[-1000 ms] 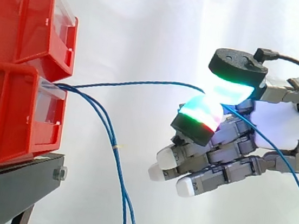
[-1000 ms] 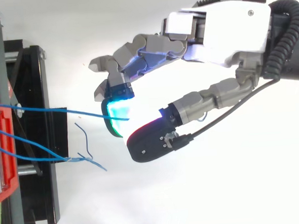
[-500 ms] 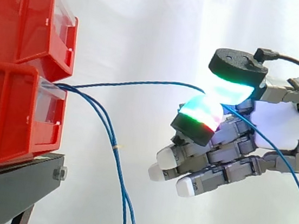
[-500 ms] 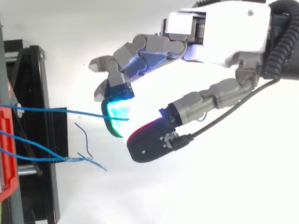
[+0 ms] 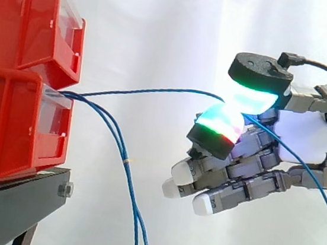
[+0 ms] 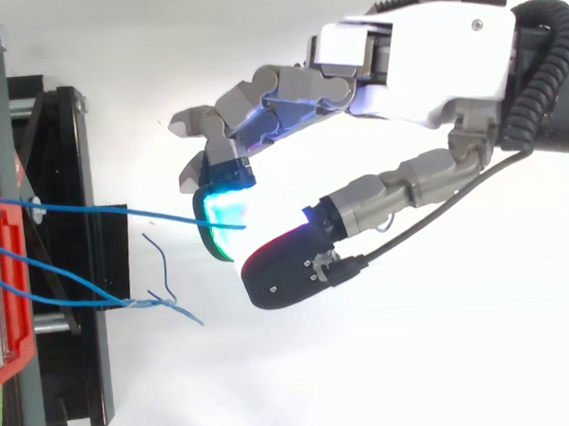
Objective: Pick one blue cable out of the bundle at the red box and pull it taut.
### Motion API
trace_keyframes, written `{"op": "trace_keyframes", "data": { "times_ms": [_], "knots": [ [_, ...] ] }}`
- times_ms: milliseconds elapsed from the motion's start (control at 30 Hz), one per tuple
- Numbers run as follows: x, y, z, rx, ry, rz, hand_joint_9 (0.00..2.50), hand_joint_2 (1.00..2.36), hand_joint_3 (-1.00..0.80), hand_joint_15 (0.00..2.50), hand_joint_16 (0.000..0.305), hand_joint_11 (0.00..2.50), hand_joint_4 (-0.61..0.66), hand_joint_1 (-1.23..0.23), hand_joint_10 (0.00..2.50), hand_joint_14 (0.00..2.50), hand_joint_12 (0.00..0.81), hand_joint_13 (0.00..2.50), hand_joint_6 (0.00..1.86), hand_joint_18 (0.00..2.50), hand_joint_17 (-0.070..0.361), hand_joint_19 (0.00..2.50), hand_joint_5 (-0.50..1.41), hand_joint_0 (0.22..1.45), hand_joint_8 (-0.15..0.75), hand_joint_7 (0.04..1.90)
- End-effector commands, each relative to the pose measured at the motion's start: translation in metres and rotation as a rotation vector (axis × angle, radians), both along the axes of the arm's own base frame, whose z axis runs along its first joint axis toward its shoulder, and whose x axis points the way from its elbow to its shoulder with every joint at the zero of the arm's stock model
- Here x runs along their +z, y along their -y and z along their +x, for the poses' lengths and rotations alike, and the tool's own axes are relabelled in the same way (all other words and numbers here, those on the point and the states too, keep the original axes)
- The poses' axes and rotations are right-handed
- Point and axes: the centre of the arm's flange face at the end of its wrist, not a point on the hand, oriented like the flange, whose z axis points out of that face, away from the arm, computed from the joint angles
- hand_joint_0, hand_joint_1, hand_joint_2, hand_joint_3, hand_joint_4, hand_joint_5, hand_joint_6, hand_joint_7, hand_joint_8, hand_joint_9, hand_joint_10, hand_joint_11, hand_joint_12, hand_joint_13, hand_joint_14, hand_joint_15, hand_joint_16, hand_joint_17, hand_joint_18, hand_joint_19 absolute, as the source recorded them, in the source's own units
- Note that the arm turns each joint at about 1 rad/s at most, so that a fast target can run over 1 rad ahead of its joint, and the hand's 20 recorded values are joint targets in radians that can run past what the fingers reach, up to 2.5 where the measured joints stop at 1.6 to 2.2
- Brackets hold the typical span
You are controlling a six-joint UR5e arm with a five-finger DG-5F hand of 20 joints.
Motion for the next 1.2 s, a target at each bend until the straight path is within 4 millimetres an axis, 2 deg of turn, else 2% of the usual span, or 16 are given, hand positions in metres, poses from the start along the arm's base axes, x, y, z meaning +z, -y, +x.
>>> {"op": "trace_keyframes", "data": {
  "times_ms": [0,1167],
  "knots": [
    [-0.0005,-0.0008,0.0002,0.001,-0.001,0.000,0.62,1.02,-0.18,0.02,0.060,0.35,0.14,-0.86,0.01,0.00,0.398,0.24,0.88,0.40,0.135,0.12,-0.16,0.66,0.366,1.22],
    [-0.0005,0.0003,0.0000,0.000,-0.001,0.000,0.61,1.02,-0.19,0.01,0.060,0.35,0.12,-0.86,0.01,0.00,0.396,0.22,0.88,0.40,0.134,0.12,-0.17,0.66,0.364,1.21]
  ]
}}
